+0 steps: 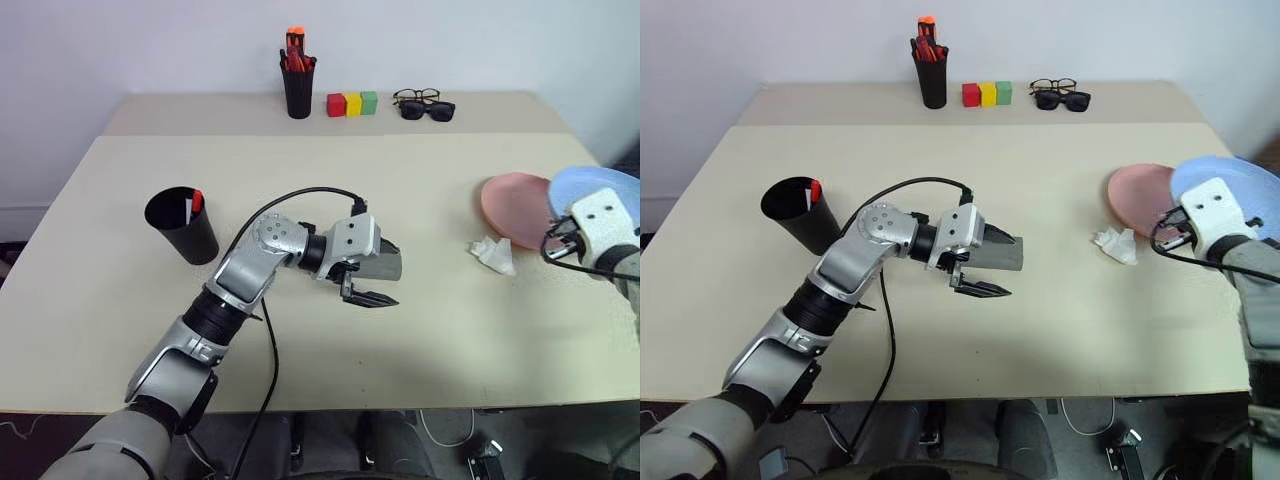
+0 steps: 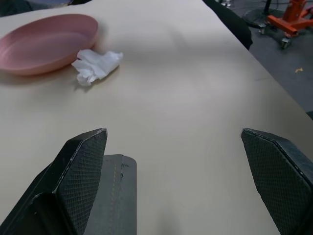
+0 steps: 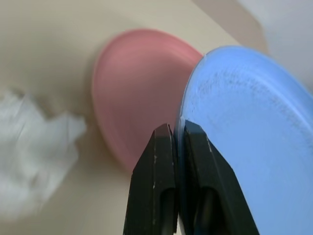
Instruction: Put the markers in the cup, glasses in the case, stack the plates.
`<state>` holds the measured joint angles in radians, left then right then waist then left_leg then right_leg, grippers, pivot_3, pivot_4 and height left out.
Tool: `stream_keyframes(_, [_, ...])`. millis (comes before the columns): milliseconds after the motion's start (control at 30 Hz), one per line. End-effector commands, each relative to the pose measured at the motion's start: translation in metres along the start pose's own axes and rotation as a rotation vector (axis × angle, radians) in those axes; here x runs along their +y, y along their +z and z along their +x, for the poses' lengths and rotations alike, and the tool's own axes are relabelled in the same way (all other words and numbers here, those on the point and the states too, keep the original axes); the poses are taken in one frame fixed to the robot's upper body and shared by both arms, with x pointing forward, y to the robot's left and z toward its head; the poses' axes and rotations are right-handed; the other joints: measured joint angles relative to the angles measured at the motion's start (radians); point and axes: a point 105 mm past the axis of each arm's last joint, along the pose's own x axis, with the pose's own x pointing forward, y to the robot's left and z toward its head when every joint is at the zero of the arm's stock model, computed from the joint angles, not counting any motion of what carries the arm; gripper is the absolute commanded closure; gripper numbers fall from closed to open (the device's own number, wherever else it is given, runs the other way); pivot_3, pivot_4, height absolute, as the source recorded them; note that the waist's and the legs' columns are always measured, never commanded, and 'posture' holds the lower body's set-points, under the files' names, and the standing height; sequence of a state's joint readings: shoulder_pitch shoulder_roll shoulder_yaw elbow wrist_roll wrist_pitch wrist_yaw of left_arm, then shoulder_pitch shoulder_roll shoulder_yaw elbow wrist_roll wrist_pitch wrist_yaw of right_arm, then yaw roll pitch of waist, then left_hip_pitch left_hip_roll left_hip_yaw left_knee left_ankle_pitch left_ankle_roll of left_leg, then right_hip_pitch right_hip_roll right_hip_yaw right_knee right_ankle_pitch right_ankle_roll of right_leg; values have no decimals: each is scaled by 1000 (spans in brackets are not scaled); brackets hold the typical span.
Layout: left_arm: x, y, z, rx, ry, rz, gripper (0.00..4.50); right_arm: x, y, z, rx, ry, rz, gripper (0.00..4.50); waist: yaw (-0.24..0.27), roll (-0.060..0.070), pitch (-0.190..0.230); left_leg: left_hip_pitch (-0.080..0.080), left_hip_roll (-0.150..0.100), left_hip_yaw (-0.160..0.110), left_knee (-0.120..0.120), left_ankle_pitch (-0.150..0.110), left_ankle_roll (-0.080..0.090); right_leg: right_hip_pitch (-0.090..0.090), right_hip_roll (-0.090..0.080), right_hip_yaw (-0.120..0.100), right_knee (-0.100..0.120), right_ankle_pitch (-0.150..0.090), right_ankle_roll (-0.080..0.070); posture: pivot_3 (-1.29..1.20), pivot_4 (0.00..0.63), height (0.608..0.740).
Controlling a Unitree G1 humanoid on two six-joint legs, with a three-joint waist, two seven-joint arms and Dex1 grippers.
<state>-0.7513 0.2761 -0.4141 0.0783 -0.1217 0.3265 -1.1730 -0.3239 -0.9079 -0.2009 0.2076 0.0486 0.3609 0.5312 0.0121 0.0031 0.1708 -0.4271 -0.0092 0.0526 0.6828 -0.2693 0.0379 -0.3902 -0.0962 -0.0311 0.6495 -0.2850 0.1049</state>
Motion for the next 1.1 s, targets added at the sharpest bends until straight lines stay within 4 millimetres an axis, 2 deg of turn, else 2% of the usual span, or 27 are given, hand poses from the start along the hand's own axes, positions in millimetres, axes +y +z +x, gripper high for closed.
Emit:
stream_keyframes(33, [2, 10, -7, -21, 53, 21, 0, -6, 12, 20, -40, 12, -51, 4459, -3, 0, 0, 0, 0, 0, 0, 0, 0, 0, 0, 0, 0, 0, 0, 0, 150, 740])
stream_keyframes(167, [0, 7, -13, -4, 96, 1, 0, -3, 16, 42, -41, 48, -53, 4459, -6, 1, 0, 0, 0, 1, 0, 0, -1, 0, 0, 0, 0, 0, 0, 0, 150, 740])
stream_keyframes(200, [0, 7, -14, -1, 103, -2, 0, -3, 18, 45, -45, 54, -44, 3813, -5, 1, 0, 0, 0, 1, 0, 0, -1, 0, 0, 0, 0, 0, 0, 0, 150, 740])
stream_keyframes(233, [0, 6, -15, 2, 111, -8, 0, -2, 20, 47, -52, 62, -40, 3563, -4, 1, 0, 0, 0, 1, 0, 1, -1, 0, 0, 0, 0, 0, 0, 0, 150, 740])
stream_keyframes(400, [-1, 3, -18, 15, 135, -25, 0, -8, 36, 47, -122, 38, 34, 1159, -1, 1, 0, 0, 0, 1, 0, 3, -5, 0, 0, 0, 0, 0, 0, 0, 150, 740])
stream_keyframes(500, [0, 2, -18, 13, 140, -32, 0, -17, 48, 28, -185, 33, 177, 1159, 1, 1, 1, 0, 0, 1, 0, 3, -5, 0, -1, 0, 0, 0, 0, 0, 150, 740])
stream_keyframes(567, [1, 1, -18, 13, 142, -36, 0, -11, 49, 10, -193, 84, 259, 1159, 2, 1, 1, 0, 0, 0, 0, 3, -5, 1, -1, 0, 0, 0, 0, 0, 150, 740])
stream_keyframes(700, [3, 0, -17, 11, 143, -39, 0, 11, 29, -21, -106, 173, 354, 1159, 2, 1, 0, -1, 0, -2, 0, 0, -1, 1, -2, 0, 0, 0, 0, 0, 150, 740])
stream_keyframes(800, [5, 0, -17, 10, 145, -37, 0, 28, 14, -34, -41, 224, 431, 1159, 0, 1, 0, 0, 0, -1, 0, 0, -1, 1, -3, 1, 0, 0, 0, 0, 150, 740])
stream_keyframes(933, [7, 0, -19, 14, 147, -33, 0, 49, 2, -38, 6, 281, 499, 1159, -6, 1, 0, 0, 1, -2, 0, 0, -1, 1, -3, 1, 0, 0, 0, 0, 150, 740])
stream_keyframes(1100, [7, -2, -21, 26, 156, -34, 0, 60, -13, -21, 33, 273, 495, 1159, -2, 1, 0, 0, 1, -1, 0, 0, -1, 1, -2, 1, 0, 0, 0, 0, 150, 740])
